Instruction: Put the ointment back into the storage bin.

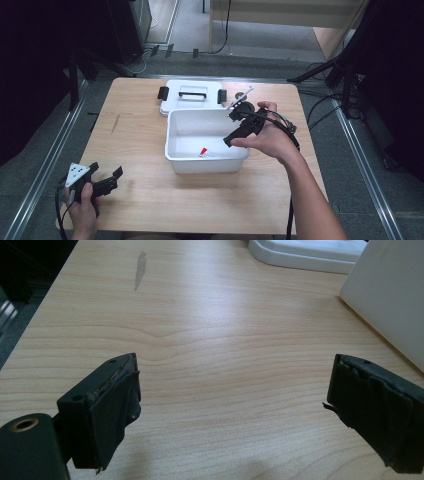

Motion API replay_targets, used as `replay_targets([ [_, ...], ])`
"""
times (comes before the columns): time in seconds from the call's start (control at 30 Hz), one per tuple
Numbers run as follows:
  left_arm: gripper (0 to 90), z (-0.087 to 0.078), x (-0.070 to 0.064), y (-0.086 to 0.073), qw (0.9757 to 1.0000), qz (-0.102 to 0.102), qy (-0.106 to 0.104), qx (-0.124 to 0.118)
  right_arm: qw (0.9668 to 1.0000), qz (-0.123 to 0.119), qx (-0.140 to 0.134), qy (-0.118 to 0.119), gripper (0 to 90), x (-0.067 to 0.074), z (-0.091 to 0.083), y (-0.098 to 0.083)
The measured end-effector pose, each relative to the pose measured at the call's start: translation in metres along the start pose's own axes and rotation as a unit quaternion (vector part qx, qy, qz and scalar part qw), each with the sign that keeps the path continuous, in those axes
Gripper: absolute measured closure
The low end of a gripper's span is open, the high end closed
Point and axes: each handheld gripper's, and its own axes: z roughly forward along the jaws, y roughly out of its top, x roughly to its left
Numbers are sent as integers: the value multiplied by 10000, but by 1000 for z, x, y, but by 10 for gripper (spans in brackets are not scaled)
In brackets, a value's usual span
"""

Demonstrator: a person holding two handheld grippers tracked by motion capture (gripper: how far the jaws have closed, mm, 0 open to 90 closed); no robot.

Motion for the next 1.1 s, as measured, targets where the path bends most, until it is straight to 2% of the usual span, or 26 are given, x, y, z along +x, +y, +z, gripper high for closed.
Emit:
replay_targets([
  [0.17, 79, 0, 0, 0, 10000, 7, -3, 6, 9995, 233, -197, -100, 0, -8, -6, -8],
  [0.27, 79, 0, 0, 0, 10000, 11, 0, 7, 9989, 291, -330, -170, 0, -13, -9, -15],
  [0.33, 78, 0, 0, 0, 10000, 10, 1, 6, 9980, 471, -379, -207, 0, -17, -10, -20],
  [0.43, 78, 0, 0, 0, 10000, 17, 2, 6, 9965, 610, -521, -219, 0, -23, -12, -27],
  [0.9, 79, 0, 0, 0, 10000, 19, 6, 2, 9921, 820, -804, -500, 0, -39, -9, -63],
  [1.1, 78, 0, 0, 0, 10000, 15, 2, 6, 9886, 997, -963, -587, 0, -45, -5, -80],
])
